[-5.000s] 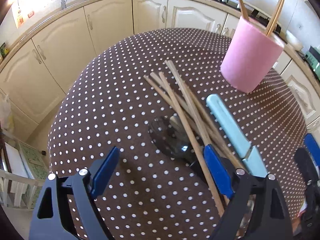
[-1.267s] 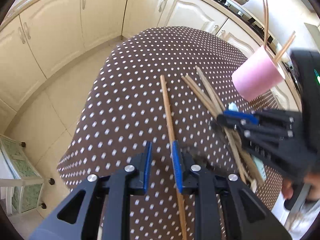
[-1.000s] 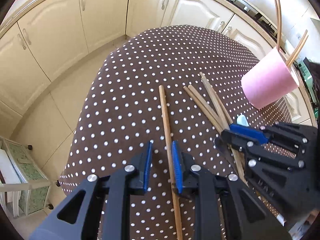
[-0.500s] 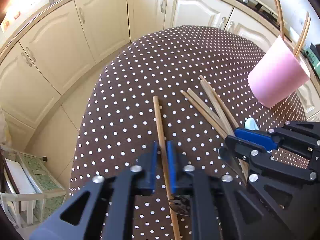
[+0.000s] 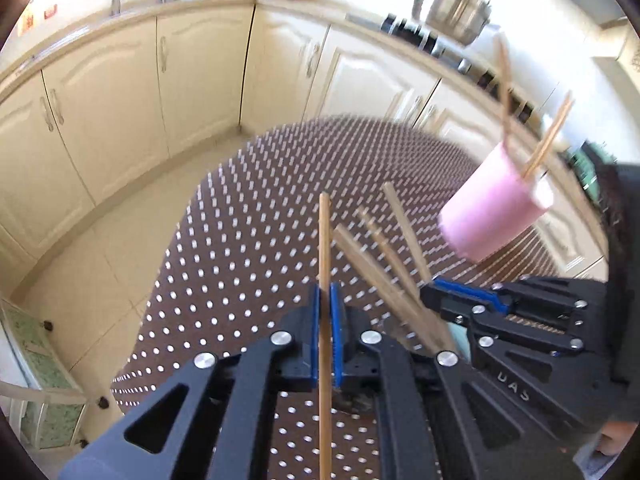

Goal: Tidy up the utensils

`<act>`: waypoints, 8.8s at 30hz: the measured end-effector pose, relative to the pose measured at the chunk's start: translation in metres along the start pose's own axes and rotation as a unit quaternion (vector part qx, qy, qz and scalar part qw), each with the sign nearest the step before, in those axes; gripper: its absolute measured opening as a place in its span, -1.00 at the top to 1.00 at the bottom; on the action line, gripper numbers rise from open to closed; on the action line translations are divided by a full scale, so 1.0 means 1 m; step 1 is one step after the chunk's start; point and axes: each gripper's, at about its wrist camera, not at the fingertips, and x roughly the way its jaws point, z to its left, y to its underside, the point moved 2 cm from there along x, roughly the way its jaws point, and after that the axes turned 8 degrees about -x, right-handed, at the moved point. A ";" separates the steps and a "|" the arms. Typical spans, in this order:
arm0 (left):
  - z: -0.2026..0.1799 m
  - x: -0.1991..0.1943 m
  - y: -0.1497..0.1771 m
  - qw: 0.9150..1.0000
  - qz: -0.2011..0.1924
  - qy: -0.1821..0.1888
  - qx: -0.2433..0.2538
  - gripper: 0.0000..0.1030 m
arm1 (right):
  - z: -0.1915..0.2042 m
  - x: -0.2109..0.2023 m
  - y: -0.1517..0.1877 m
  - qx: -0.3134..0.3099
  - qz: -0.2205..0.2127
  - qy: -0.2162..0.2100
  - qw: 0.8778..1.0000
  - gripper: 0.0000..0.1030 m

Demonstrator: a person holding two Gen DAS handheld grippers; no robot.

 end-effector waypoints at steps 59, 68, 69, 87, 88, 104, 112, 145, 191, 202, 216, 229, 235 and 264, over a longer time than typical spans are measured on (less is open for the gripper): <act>-0.196 -0.010 -0.053 0.899 -0.402 0.139 0.102 0.25 | -0.144 -0.172 0.019 0.100 -0.435 0.119 0.887 0.87; -0.165 -0.035 -0.039 0.912 -0.388 0.109 0.078 -0.40 | -0.137 -0.162 0.027 0.105 -0.427 0.129 0.889 0.87; -0.161 -0.039 -0.038 0.912 -0.390 0.102 0.074 -0.44 | -0.137 -0.162 0.028 0.107 -0.427 0.128 0.889 0.87; -0.105 -0.082 -0.018 0.922 -0.379 0.007 0.072 -0.58 | -0.123 -0.152 0.036 0.116 -0.411 0.168 0.888 0.86; -0.104 -0.084 -0.018 0.922 -0.379 0.006 0.071 -0.59 | -0.123 -0.153 0.036 0.117 -0.409 0.170 0.889 0.86; -0.066 -0.122 -0.004 0.924 -0.380 0.003 0.044 -0.64 | -0.099 -0.185 0.053 0.115 -0.436 0.196 0.871 0.01; -0.053 -0.136 0.005 0.927 -0.372 0.009 0.038 -0.65 | -0.087 -0.199 0.053 0.104 -0.452 0.210 0.861 -0.32; -0.017 0.025 0.041 0.997 0.050 0.016 -0.055 -0.65 | -0.048 -0.111 0.088 0.026 -0.255 0.156 0.954 -0.41; -0.060 0.103 0.000 0.983 0.074 -0.159 0.048 -0.53 | -0.085 -0.066 0.086 0.071 -0.195 0.116 0.971 -0.41; -0.033 0.085 -0.007 0.994 0.068 -0.083 -0.007 0.75 | -0.071 -0.048 0.062 0.025 -0.131 0.122 0.983 -0.41; -0.018 0.064 0.009 0.994 0.102 -0.036 -0.024 0.13 | -0.042 -0.012 0.022 -0.024 -0.032 0.068 0.997 -0.41; -0.019 0.066 0.010 0.996 0.081 -0.033 0.013 0.88 | -0.024 0.020 0.003 -0.048 0.051 0.018 0.997 0.33; -0.015 0.044 0.005 0.998 0.056 -0.006 -0.009 0.88 | -0.011 0.036 -0.010 -0.075 0.102 0.039 0.991 0.41; -0.020 0.033 0.008 0.999 0.046 0.013 -0.022 0.88 | 0.009 0.039 0.008 -0.085 0.117 0.073 0.987 0.80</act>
